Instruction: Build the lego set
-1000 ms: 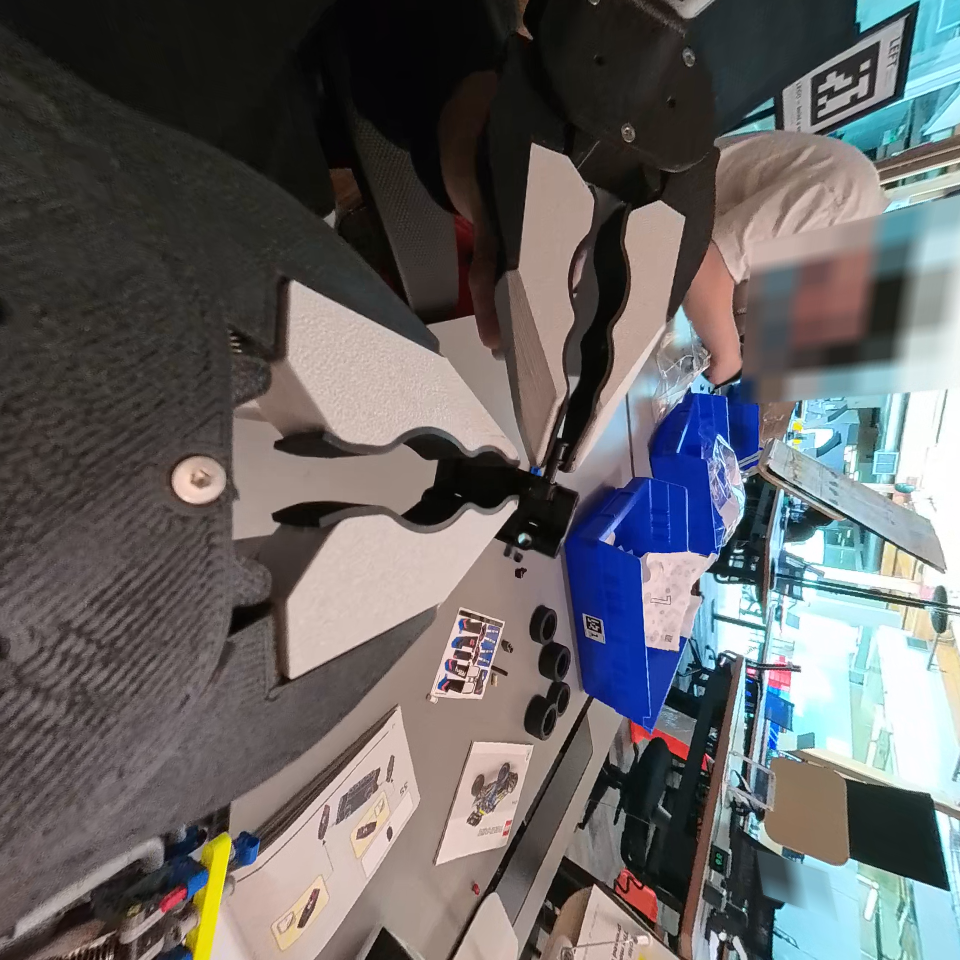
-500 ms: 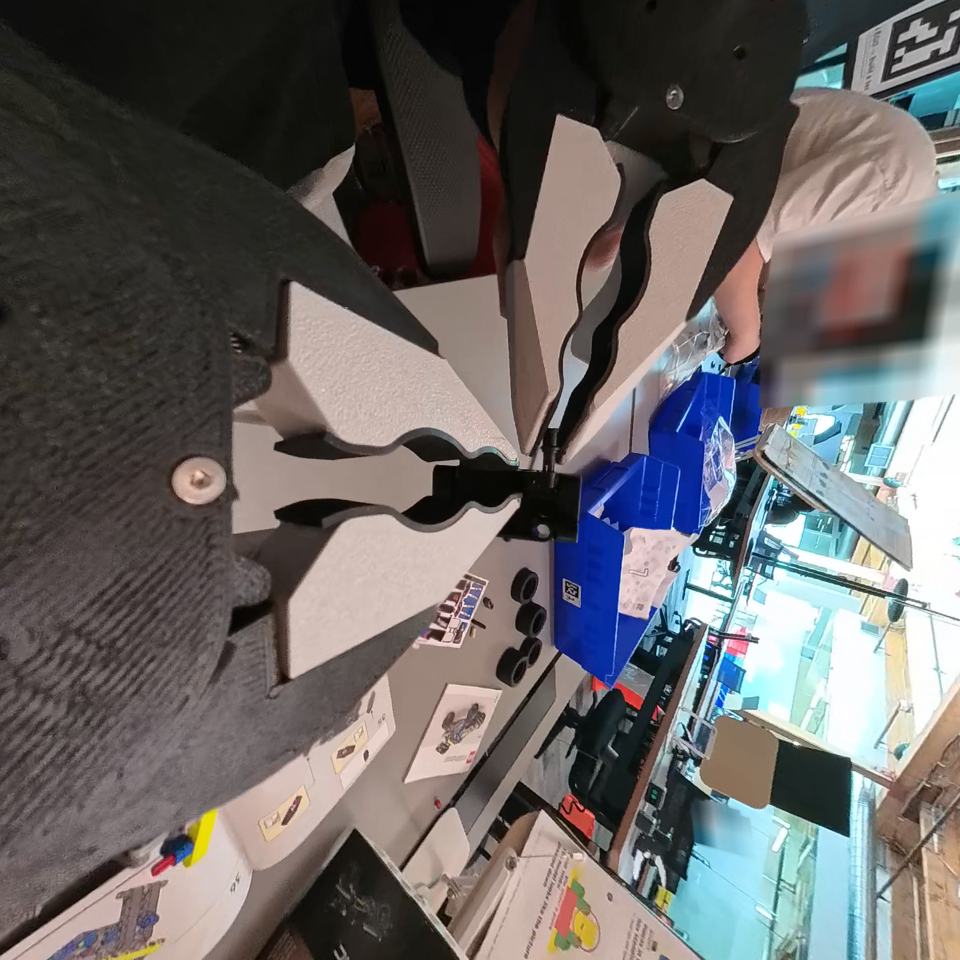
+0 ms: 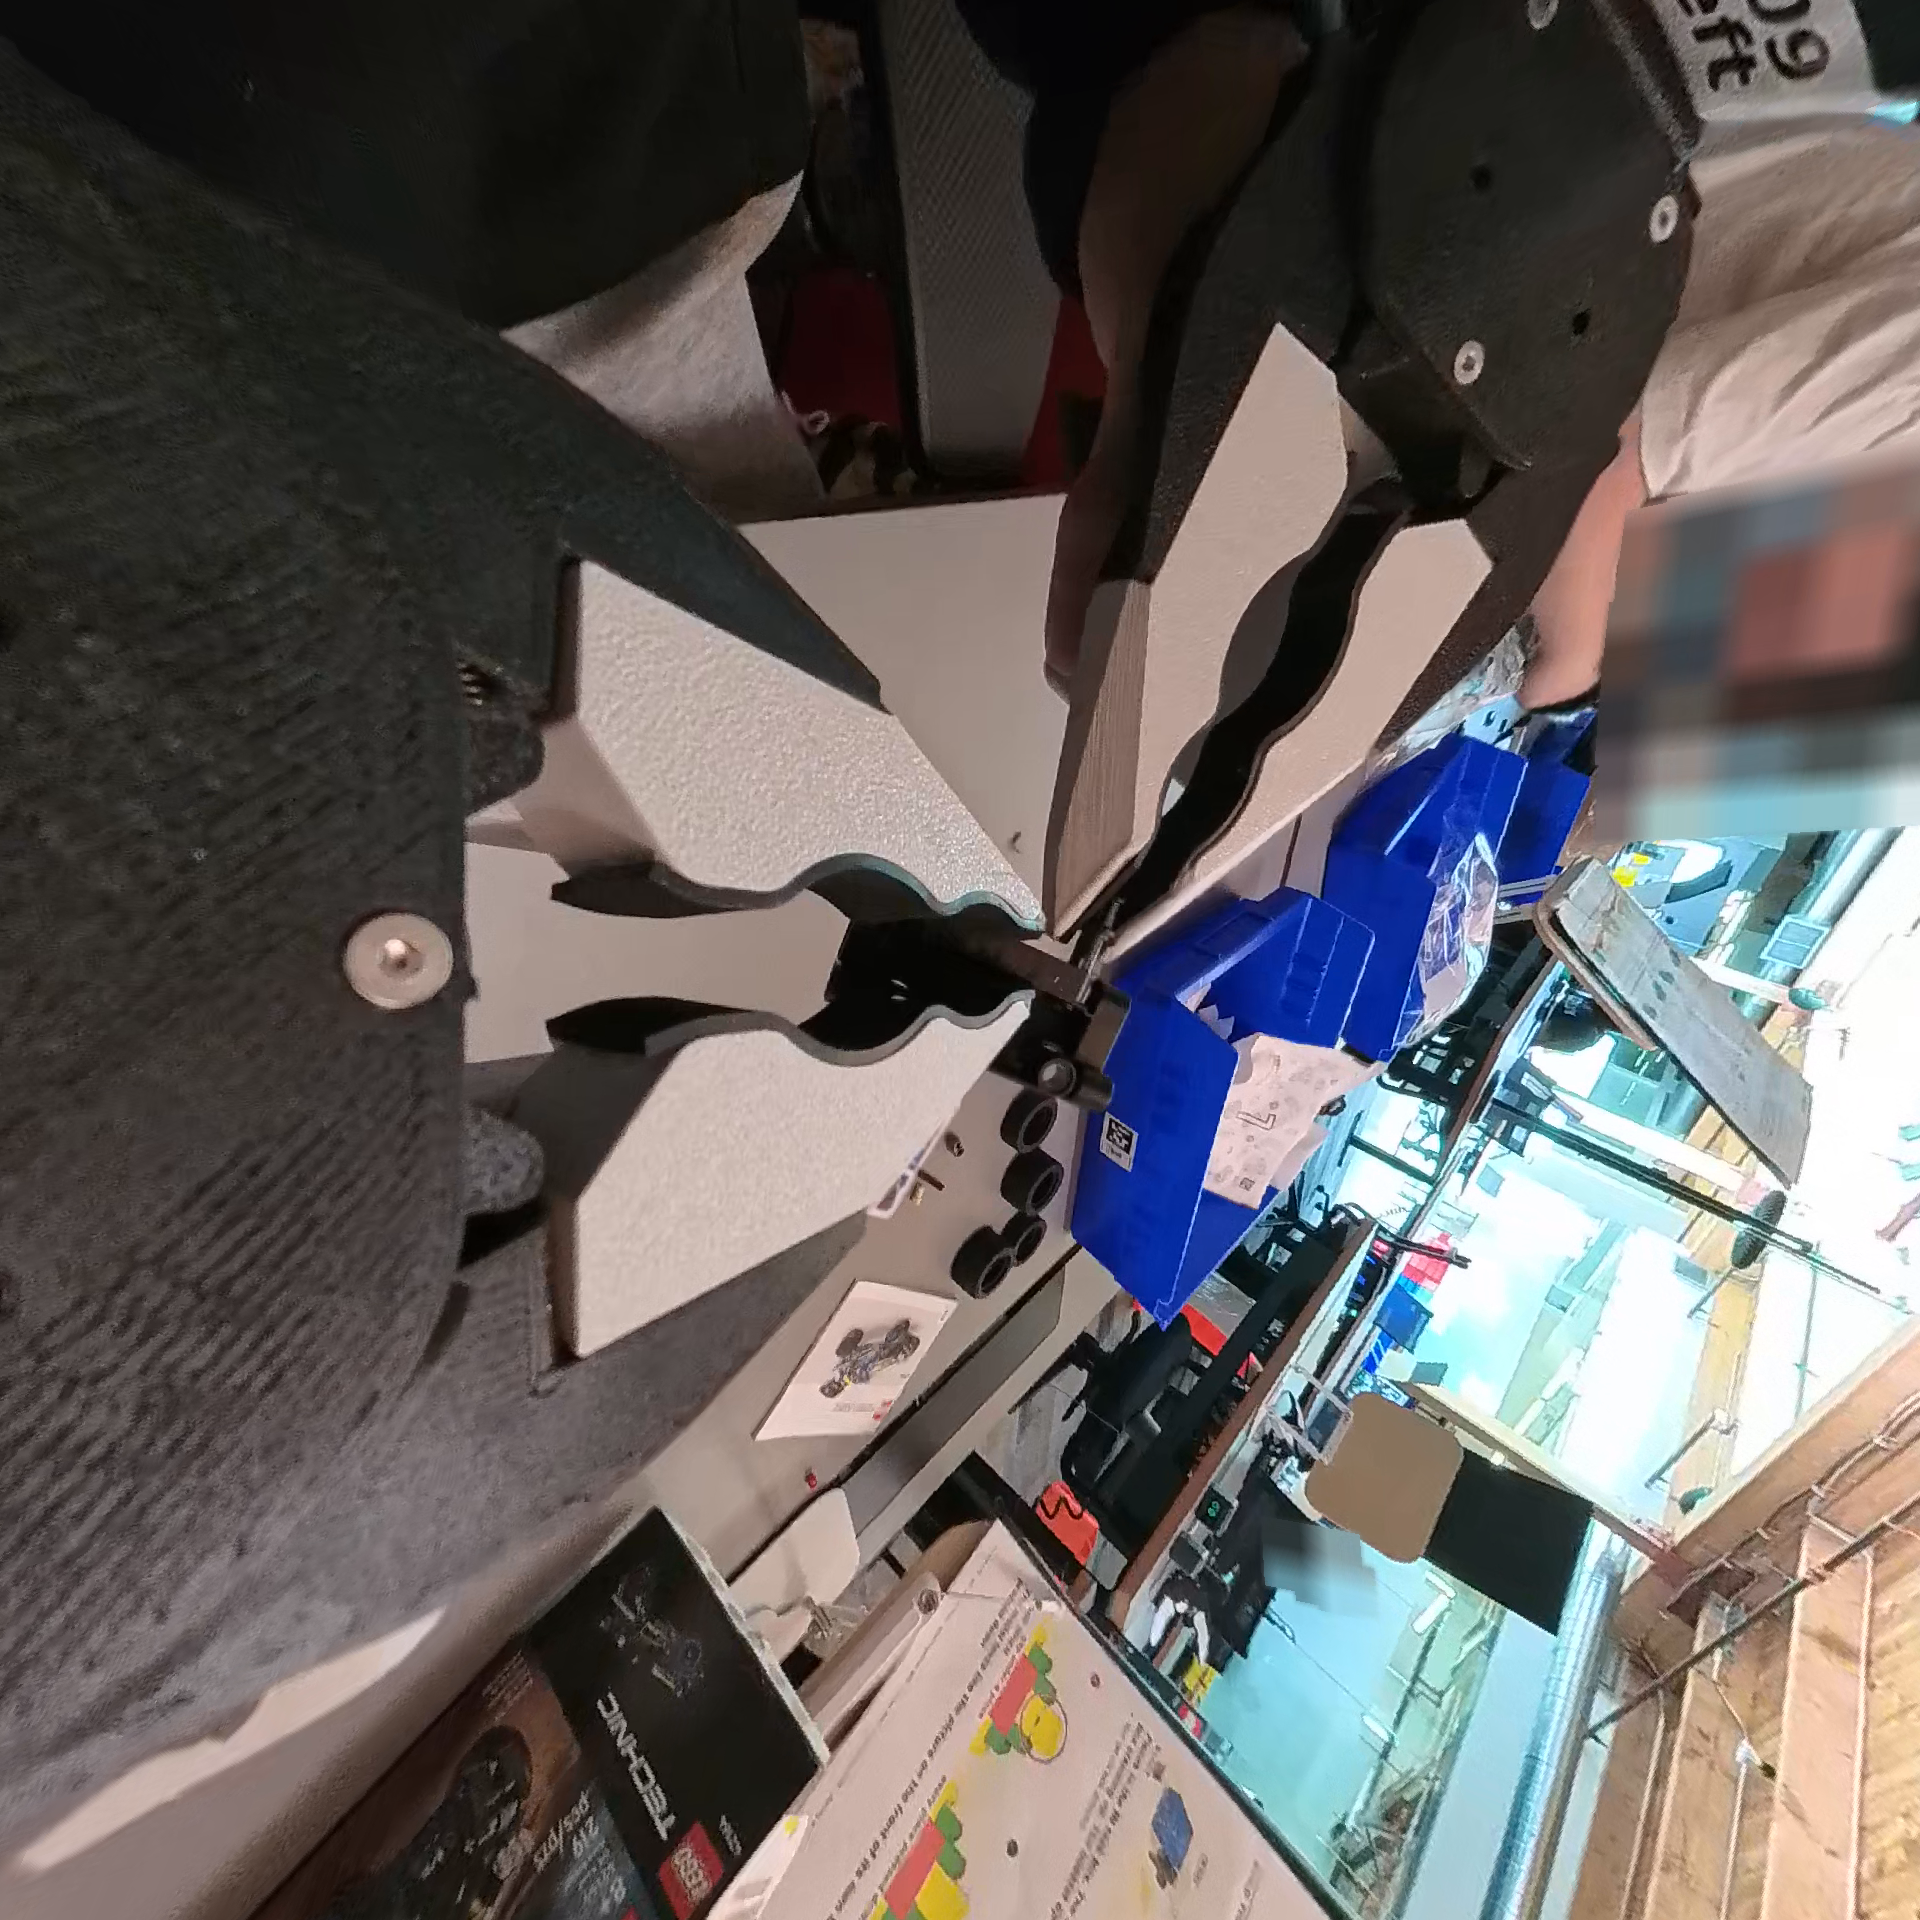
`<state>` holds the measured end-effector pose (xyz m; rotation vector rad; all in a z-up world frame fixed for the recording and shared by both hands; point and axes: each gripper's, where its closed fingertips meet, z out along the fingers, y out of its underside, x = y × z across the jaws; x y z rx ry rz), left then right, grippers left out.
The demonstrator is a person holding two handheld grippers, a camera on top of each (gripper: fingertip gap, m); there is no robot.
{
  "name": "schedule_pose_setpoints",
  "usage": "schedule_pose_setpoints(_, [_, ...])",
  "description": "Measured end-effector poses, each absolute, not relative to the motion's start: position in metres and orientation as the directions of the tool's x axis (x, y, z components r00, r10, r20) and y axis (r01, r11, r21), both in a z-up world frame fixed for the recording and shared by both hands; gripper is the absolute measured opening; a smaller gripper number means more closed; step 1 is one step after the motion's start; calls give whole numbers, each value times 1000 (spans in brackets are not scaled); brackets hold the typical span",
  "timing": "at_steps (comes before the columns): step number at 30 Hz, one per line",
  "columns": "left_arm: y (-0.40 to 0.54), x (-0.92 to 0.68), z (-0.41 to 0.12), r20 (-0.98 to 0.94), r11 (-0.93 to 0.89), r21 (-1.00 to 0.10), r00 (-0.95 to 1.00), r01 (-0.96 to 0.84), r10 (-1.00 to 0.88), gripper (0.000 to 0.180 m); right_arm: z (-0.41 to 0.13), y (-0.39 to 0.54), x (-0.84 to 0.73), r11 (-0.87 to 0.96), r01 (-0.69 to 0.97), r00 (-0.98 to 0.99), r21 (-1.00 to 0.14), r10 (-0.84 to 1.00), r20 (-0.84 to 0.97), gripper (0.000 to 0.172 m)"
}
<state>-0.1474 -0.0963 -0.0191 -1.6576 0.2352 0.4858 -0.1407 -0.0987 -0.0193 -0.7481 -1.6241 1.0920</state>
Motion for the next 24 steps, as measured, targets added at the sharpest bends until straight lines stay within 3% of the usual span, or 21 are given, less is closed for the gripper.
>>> schedule_pose_setpoints(8, [-110, -128, 15, -147, 304, -945, 986, -117, -77, 4, 10, -112, -127, 474, -175, -250, -863, 827, 504, 5])
schedule_pose_setpoints(14, [-114, -132, 19, 155, 389, -885, 950, 256, -273, 4, 10, -119, -130, 444, -158, -260, -882, 843, 471, 8])
schedule_pose_setpoints(17, [-113, -142, 16, 265, 394, -838, 913, 377, -311, 3, 23, -122, -122, 333, -230, -300, -915, 870, 392, 11])
schedule_pose_setpoints(20, [-111, -147, 6, 250, 370, -864, 928, 343, -277, 3, 31, -100, -120, 191, -213, -291, -958, 924, 249, 9])
schedule_pose_setpoints(24, [-109, -139, 5, 151, 345, -905, 946, 250, -288, 3, -16, -83, -131, 54, 72, -443, -996, 896, 16, 27])
